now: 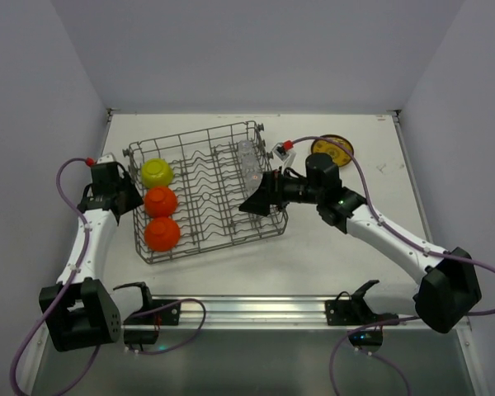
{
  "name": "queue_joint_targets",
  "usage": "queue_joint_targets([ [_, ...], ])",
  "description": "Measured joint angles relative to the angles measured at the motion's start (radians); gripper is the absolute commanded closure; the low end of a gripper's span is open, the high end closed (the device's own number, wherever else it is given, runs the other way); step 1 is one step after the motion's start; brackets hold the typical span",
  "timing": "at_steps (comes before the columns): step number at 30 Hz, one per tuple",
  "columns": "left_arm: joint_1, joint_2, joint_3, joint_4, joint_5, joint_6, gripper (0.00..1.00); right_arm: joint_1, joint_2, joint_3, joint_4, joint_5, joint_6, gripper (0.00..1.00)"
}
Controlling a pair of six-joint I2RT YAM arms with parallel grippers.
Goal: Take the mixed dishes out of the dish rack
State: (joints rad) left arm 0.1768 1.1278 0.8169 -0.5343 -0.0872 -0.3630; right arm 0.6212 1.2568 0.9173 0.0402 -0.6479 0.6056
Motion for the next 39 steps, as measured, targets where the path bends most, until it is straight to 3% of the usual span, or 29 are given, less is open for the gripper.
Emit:
queue_joint_targets([
  [9, 0.0, 0.052, 0.0, 0.005, -0.043, 0.026, 0.71, 0.072, 0.041, 0.048, -0.001, -0.003, 0.008, 0.01],
  [16, 0.0, 0.056, -0.007, 0.026, -0.042, 0.035, 0.72, 0.193, 0.192, 0.179, 0.008, 0.056, 0.032, 0.01],
  [25, -0.011, 0.096, -0.013, 0.054, -0.055, 0.052, 0.73, 0.249, 0.343, 0.194, 0.068, 0.209, 0.19, 0.02],
  [29, -0.017, 0.103, -0.013, 0.056, -0.055, 0.061, 0.82, 0.258, 0.405, 0.211, 0.087, 0.237, 0.23, 0.02],
  [33, -0.021, 0.105, -0.013, 0.059, -0.051, 0.065, 0.98, 0.276, 0.475, 0.257, 0.09, 0.251, 0.266, 0.02],
  [39, -0.022, 0.105, -0.013, 0.06, -0.047, 0.072, 1.0, 0.322, 0.604, 0.355, 0.071, 0.322, 0.314, 0.03],
])
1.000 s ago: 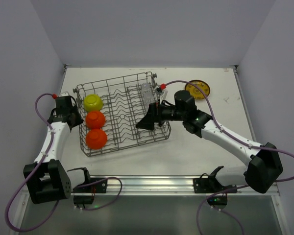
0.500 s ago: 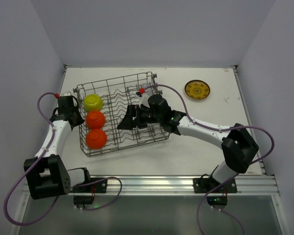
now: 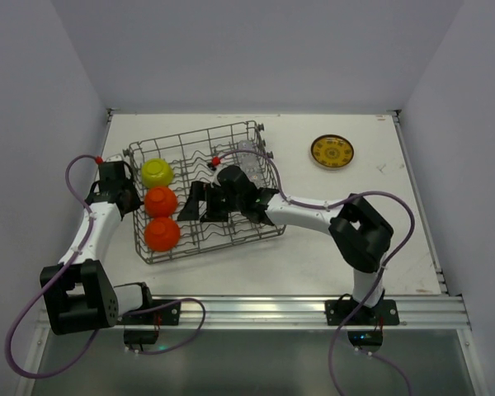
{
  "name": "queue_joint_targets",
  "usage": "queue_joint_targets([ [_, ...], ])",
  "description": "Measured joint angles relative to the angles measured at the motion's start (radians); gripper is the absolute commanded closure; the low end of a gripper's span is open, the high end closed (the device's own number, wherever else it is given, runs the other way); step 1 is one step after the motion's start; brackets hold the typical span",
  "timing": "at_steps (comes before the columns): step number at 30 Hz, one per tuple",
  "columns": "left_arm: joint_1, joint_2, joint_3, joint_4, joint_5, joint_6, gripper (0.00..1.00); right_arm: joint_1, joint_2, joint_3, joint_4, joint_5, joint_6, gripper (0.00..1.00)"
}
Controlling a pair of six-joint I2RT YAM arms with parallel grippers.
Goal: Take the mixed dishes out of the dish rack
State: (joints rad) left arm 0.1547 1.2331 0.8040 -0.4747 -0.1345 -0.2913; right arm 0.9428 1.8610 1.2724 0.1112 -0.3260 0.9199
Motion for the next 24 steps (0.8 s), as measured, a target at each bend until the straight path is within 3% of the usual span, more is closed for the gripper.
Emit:
queue_joint_targets([
  [16, 0.0, -0.001, -0.004, 0.009, 0.005, 0.0, 1.0, 0.034, 0.27, 0.226, -0.104, 0.051, 0.068, 0.19],
  [24, 0.0, -0.002, -0.008, 0.019, 0.008, 0.0, 1.0, 0.04, 0.381, 0.345, -0.144, 0.039, 0.069, 0.2],
])
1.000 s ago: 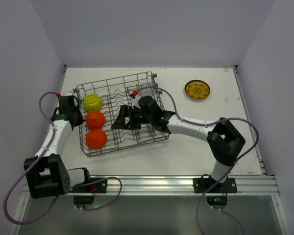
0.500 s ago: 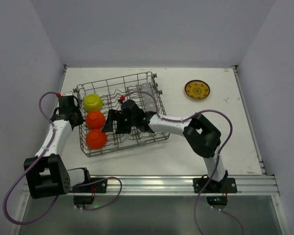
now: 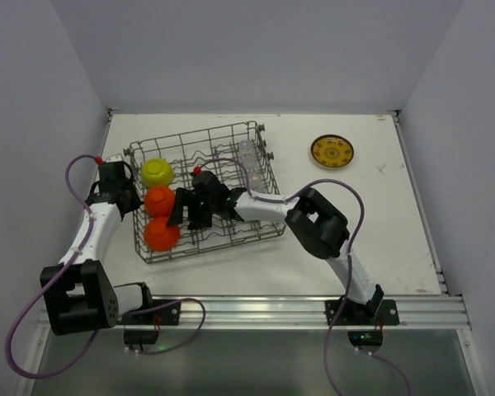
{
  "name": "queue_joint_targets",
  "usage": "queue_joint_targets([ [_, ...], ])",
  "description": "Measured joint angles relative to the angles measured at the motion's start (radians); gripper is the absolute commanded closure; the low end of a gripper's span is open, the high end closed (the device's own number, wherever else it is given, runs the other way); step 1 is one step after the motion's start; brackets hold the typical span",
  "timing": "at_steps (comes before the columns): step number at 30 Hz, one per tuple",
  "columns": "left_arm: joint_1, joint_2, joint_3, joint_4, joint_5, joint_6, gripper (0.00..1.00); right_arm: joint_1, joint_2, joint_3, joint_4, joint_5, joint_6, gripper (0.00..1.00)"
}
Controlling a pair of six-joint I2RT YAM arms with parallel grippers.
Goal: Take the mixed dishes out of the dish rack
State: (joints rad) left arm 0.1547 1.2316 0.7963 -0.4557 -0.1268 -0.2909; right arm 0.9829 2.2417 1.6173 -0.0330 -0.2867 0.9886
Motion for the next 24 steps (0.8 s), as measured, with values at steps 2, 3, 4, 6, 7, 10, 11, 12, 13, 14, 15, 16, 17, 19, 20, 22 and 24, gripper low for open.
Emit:
queue_joint_targets([
  [2, 0.0, 0.0, 0.0, 0.001, 0.0, 0.0, 1.0, 0.004, 0.009, 0.013, -0.011, 0.0, 0.003, 0.2],
  [3, 0.0, 0.0, -0.001, 0.002, 0.0, 0.0, 1.0, 0.006, 0.017, 0.026, -0.016, 0.0, 0.003, 0.2],
  [4, 0.0, -0.001, -0.002, 0.003, 0.001, 0.0, 1.0, 0.008, 0.024, 0.039, -0.02, 0.0, 0.003, 0.2],
  [6, 0.0, -0.002, -0.003, 0.005, 0.002, 0.0, 1.0, 0.011, 0.041, 0.063, -0.022, -0.005, 0.004, 0.2],
  [7, 0.0, -0.002, -0.003, 0.006, 0.002, 0.0, 1.0, 0.011, 0.05, 0.072, -0.02, -0.01, 0.005, 0.2],
  [10, 0.0, -0.004, -0.006, 0.009, 0.004, 0.0, 1.0, 0.012, 0.064, 0.078, -0.016, -0.023, 0.01, 0.2],
  [11, 0.0, -0.005, -0.007, 0.01, 0.005, 0.0, 1.0, 0.012, 0.065, 0.078, -0.014, -0.024, 0.014, 0.2],
  [12, 0.0, -0.007, -0.009, 0.012, 0.005, 0.0, 1.0, 0.012, 0.065, 0.078, -0.013, -0.024, 0.016, 0.2],
  [13, 0.0, -0.008, -0.009, 0.014, 0.006, 0.0, 1.0, 0.012, 0.065, 0.078, -0.009, -0.027, 0.018, 0.2],
  [14, 0.0, -0.008, -0.009, 0.014, 0.007, 0.0, 1.0, 0.012, 0.065, 0.079, -0.007, -0.029, 0.019, 0.2],
  [15, 0.0, -0.008, -0.009, 0.014, 0.008, 0.0, 1.0, 0.012, 0.068, 0.08, -0.006, -0.033, 0.021, 0.2],
  [16, 0.0, -0.008, -0.01, 0.014, 0.008, 0.0, 1.0, 0.012, 0.073, 0.089, -0.008, -0.04, 0.022, 0.2],
  [17, 0.0, -0.008, -0.01, 0.014, 0.008, 0.0, 1.0, 0.012, 0.081, 0.1, -0.008, -0.046, 0.023, 0.2],
  [19, 0.0, -0.008, -0.01, 0.014, 0.009, 0.0, 1.0, 0.012, 0.098, 0.118, -0.003, -0.055, 0.027, 0.2],
  [20, 0.0, -0.008, -0.01, 0.014, 0.009, 0.0, 1.0, 0.012, 0.103, 0.119, 0.001, -0.061, 0.031, 0.2],
  [22, 0.0, -0.01, -0.011, 0.015, 0.01, 0.0, 1.0, 0.012, 0.11, 0.12, 0.012, -0.076, 0.042, 0.2],
  [24, 0.0, -0.013, -0.015, 0.019, 0.011, 0.0, 1.0, 0.012, 0.115, 0.12, 0.022, -0.087, 0.052, 0.2],
])
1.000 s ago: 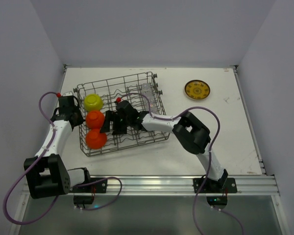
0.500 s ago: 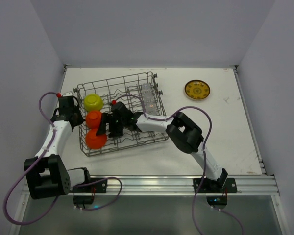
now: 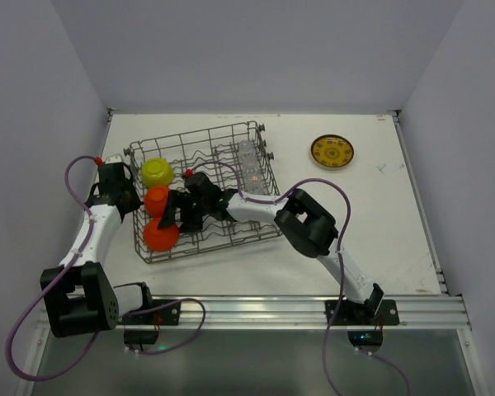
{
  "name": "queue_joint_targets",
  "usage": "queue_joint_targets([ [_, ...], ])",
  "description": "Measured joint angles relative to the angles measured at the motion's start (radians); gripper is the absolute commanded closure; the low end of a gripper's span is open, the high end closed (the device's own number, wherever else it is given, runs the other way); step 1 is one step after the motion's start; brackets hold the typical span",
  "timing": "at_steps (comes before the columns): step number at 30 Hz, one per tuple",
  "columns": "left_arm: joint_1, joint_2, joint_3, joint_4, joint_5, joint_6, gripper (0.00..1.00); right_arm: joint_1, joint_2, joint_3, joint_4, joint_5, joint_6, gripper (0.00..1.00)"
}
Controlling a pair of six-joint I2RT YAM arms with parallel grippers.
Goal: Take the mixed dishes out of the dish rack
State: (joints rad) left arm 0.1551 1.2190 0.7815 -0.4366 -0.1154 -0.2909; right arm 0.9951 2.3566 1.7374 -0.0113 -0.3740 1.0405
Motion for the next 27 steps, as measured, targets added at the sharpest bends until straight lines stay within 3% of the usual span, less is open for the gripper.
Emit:
queue_joint_targets([
  [27, 0.001, -0.01, -0.011, 0.012, 0.001, 0.0, 1.0, -0.016, -0.024, -0.165, 0.272, -0.091, 0.085, 0.33],
])
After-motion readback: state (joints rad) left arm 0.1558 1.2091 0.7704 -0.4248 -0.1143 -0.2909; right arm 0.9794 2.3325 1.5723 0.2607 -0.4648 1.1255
